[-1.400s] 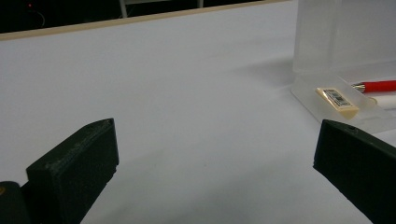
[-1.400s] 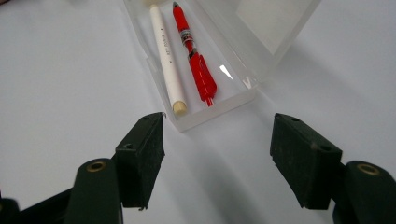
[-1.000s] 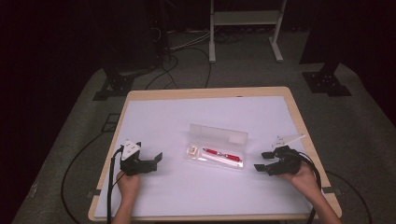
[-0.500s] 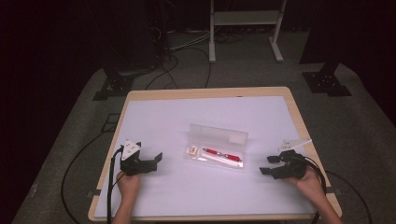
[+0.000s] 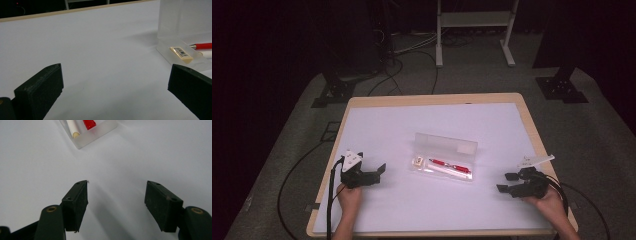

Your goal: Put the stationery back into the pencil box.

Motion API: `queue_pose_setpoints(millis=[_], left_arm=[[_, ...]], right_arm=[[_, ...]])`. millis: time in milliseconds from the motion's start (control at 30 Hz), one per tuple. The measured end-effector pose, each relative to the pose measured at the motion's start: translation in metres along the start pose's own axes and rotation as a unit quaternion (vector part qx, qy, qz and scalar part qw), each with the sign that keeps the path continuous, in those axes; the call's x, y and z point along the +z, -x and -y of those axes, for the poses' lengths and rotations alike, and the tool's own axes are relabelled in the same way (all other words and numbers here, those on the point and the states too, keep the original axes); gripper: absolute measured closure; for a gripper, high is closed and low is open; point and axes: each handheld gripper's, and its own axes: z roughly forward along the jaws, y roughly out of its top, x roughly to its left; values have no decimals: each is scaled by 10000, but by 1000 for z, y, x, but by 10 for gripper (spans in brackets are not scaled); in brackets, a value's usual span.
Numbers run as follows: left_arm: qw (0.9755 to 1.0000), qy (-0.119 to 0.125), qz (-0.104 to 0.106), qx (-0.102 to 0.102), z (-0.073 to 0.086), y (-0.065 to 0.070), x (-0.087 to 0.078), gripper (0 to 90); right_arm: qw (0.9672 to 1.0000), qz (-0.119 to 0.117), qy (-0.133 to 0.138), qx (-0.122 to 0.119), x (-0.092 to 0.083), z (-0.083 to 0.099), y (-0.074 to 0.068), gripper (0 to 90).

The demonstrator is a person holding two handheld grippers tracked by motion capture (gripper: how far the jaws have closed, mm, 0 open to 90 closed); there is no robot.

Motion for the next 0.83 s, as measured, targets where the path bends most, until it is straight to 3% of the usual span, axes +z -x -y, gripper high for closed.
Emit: queue_pose_setpoints(millis=[167, 533, 700, 833], left_arm=[[10000, 7, -9, 10, 0, 0, 0, 0], [10000, 11, -16, 16, 0, 0, 0, 0], [10000, 5, -9, 19, 0, 0, 0, 0], [10000, 6, -4, 21, 0, 0, 1, 0]], right_arm=[[9999, 16, 77, 88, -4, 8, 0, 341], [9996, 134, 266, -26, -15, 16, -8, 331], [9986, 203, 480, -79, -21, 23, -14, 327], [9966, 236, 793, 15, -23, 29, -17, 326]])
